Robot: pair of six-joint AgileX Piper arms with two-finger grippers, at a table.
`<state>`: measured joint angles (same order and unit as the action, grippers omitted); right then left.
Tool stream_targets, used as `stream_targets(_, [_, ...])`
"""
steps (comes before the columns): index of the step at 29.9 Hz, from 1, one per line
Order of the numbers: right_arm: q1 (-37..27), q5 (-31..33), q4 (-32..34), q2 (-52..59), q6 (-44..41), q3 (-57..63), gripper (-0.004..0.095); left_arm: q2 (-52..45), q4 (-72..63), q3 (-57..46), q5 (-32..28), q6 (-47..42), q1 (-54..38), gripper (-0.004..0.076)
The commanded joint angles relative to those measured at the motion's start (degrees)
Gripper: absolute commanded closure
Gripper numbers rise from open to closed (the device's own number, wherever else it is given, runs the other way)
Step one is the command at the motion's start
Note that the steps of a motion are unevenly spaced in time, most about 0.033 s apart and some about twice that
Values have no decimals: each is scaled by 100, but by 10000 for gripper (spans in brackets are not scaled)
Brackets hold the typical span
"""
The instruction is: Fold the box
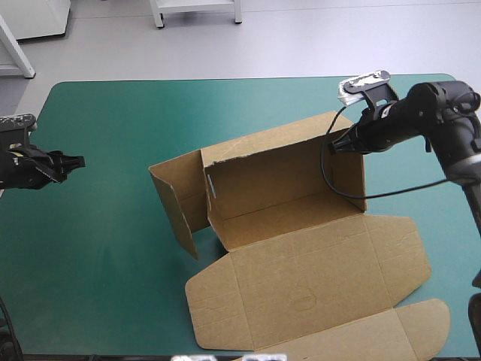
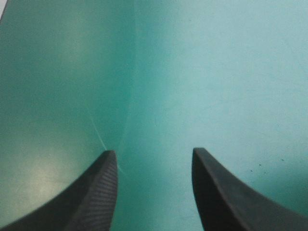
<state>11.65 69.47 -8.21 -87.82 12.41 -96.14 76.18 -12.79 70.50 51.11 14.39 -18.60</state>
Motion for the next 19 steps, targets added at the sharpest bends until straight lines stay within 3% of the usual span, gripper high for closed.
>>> stream_targets(1, [0,193,134,-272,-205,-493,927,-120,-123,188,-127,10,-10,377])
stream_targets(15, [0,184,3,-1866,-229,-1303,908,-120,-151,188,85,22,-10,377])
stream_targets(19, [0,-46,28,-2022,-170,-1639,743,-82,-151,188,85,22,-10,377])
